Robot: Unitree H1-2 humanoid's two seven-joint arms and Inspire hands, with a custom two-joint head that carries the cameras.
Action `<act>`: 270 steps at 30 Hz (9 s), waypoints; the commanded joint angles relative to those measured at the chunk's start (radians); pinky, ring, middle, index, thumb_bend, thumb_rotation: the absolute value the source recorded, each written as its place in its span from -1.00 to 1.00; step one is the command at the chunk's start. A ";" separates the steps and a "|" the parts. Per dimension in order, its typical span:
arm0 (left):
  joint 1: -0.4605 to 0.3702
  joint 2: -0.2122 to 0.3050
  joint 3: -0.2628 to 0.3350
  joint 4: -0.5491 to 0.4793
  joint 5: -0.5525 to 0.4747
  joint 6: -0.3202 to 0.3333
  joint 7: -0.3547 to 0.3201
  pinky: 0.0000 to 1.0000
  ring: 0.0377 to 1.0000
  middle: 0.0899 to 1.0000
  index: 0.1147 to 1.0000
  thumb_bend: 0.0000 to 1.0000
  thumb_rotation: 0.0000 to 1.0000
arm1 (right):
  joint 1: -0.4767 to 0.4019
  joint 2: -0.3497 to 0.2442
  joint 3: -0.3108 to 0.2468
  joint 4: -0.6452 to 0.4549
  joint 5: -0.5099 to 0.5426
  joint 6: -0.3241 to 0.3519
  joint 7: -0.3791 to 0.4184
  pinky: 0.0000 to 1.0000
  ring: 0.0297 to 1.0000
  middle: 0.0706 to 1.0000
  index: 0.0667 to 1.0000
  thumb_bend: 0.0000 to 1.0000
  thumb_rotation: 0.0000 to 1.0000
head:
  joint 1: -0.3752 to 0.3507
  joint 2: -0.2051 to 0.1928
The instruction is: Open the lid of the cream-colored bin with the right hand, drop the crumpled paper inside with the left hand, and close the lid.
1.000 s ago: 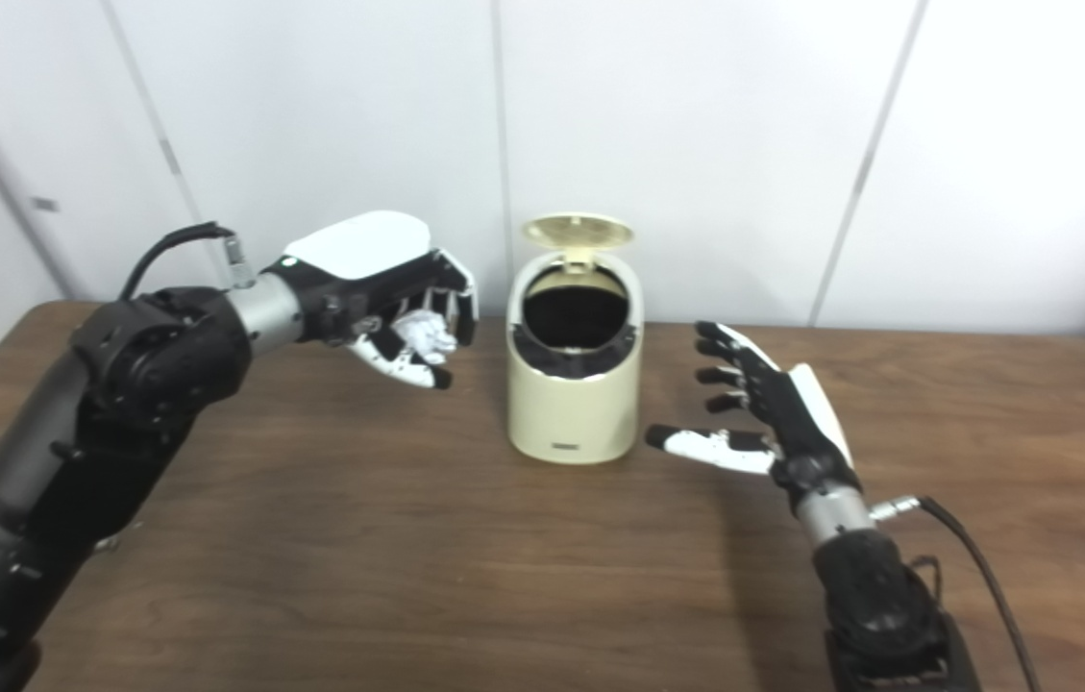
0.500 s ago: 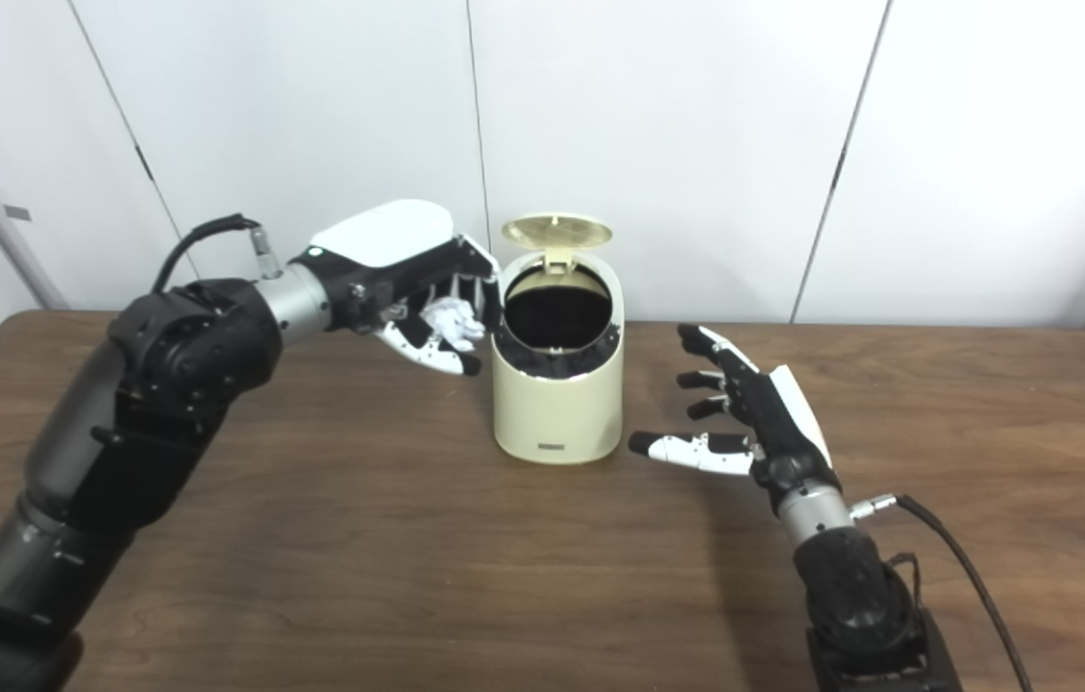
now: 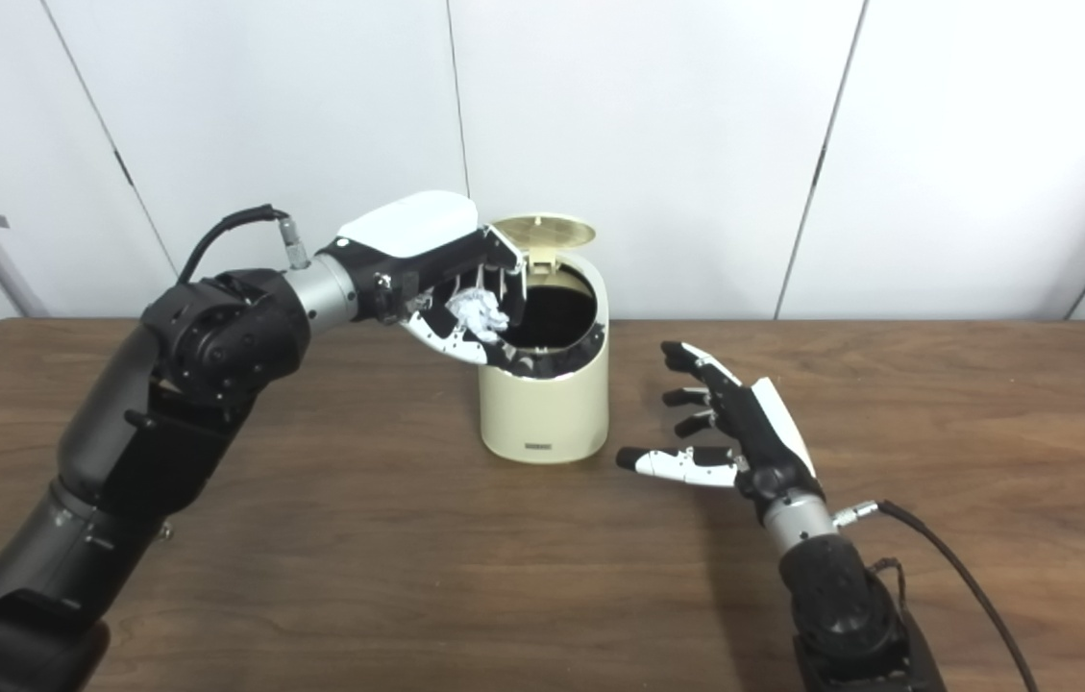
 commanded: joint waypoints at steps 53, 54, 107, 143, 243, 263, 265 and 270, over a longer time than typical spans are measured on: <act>-0.067 -0.122 -0.041 0.305 0.125 -0.152 0.440 -0.34 -0.28 -0.10 -0.10 0.00 -1.00 | 0.002 -0.003 -0.017 -0.066 0.004 -0.035 -0.014 0.20 0.54 0.76 0.74 0.35 -0.45 | -0.022 0.021; -0.067 -0.124 -0.045 0.311 0.126 -0.156 0.443 -0.34 -0.28 -0.10 -0.10 0.00 -1.00 | 0.002 -0.002 -0.016 -0.067 0.003 -0.035 -0.014 0.20 0.54 0.76 0.74 0.35 -0.46 | -0.019 0.023; 0.182 -0.080 0.141 0.027 -0.032 -0.006 0.421 -0.43 -0.29 -0.18 0.00 -0.02 -1.00 | 0.004 0.016 -0.036 -0.109 0.008 0.018 -0.026 0.25 0.56 0.76 0.74 0.32 -0.49 | -0.013 0.021; 0.603 -0.307 0.418 0.178 -0.538 -0.101 0.715 0.07 0.20 0.29 -0.13 0.00 -0.88 | -0.072 -0.033 -0.039 -0.033 0.027 -0.115 -0.030 0.32 0.55 0.72 0.71 0.35 -0.25 | -0.041 -0.150; 0.594 -0.291 0.360 0.146 -0.524 -0.074 0.731 -0.06 0.12 0.28 -0.13 0.00 -0.90 | -0.391 -0.234 0.233 -0.100 -0.317 -0.152 0.321 0.46 0.76 0.65 0.62 0.52 -0.19 | -0.016 -0.048; 0.596 -0.292 0.351 0.118 -0.515 -0.039 0.733 -0.06 0.12 0.26 -0.13 0.00 -0.90 | -0.372 -0.265 0.218 -0.139 -0.294 -0.165 0.376 0.53 0.78 0.62 0.61 0.52 -0.16 | -0.011 0.006; 0.595 -0.293 0.351 0.115 -0.514 -0.034 0.734 -0.07 0.11 0.26 -0.13 0.00 -0.90 | -0.371 -0.265 0.220 -0.142 -0.296 -0.168 0.378 0.53 0.78 0.62 0.60 0.52 -0.17 | -0.011 0.006; 0.587 -0.289 0.350 0.114 -0.514 -0.036 0.731 -0.09 0.11 0.26 -0.13 0.00 -0.90 | -0.373 -0.263 0.229 -0.152 -0.313 -0.156 0.397 0.53 0.78 0.63 0.56 0.53 -0.13 | -0.009 0.018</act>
